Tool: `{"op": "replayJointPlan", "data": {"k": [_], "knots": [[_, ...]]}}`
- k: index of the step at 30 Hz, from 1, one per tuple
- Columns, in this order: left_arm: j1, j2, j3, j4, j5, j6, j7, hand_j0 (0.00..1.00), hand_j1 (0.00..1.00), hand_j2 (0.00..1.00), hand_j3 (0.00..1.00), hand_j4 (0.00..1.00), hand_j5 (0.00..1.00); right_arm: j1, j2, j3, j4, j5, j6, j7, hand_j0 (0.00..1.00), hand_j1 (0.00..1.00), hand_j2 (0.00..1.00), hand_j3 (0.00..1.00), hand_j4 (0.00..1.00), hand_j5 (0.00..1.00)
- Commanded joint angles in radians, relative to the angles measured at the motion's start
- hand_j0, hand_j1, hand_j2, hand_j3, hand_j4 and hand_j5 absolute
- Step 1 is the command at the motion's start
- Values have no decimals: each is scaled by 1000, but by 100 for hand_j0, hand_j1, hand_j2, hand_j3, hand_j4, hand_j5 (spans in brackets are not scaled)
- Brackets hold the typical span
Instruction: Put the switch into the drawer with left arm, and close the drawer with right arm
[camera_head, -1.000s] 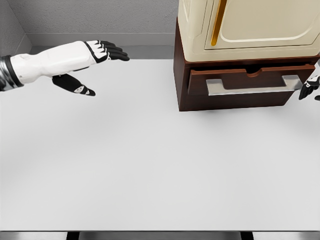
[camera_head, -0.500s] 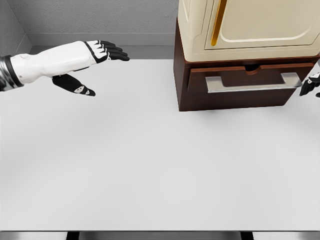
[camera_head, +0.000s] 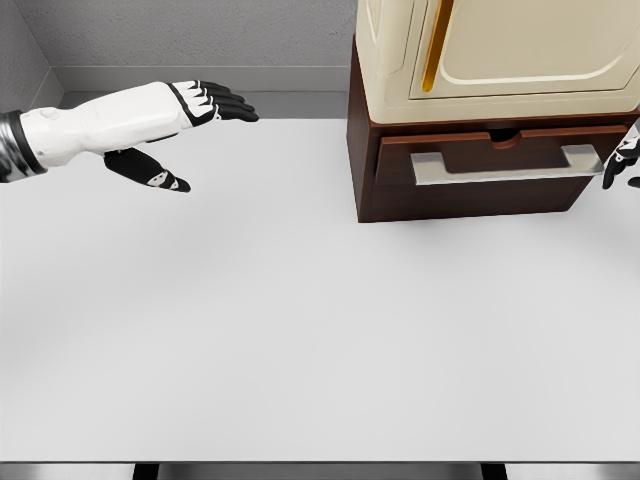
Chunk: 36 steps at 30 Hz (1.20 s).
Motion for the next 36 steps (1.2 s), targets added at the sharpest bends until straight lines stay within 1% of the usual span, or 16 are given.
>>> {"op": "replayJointPlan", "data": {"k": [1,6,22,25,30,33,36], "knots": [[0,1,1,0,7,2,1,100,100,100,100,100,100,0,0,4,0,6,-7,1,54,54,54,54,54,54],[0,1,1,0,7,2,1,100,100,100,100,100,100,-2,4,-1,23,6,-7,1,54,54,54,54,54,54],[0,1,1,0,7,2,-1,100,100,100,100,100,100,-9,12,-1,25,5,-7,1,56,56,56,56,56,56],[0,1,1,0,7,2,1,100,100,100,100,100,100,-9,12,-1,34,-26,-7,1,56,56,56,56,56,56],[0,1,1,0,7,2,-1,100,100,100,100,100,100,-8,12,-1,30,-26,-7,1,56,56,56,56,56,56],[0,1,1,0,7,2,-1,100,100,100,100,100,100,-8,24,-1,28,-27,-7,1,55,55,55,55,55,55],[-2,1,1,1,7,2,1,100,100,100,100,100,100,-8,24,1,2,-26,-7,1,55,55,55,55,55,55]]}}
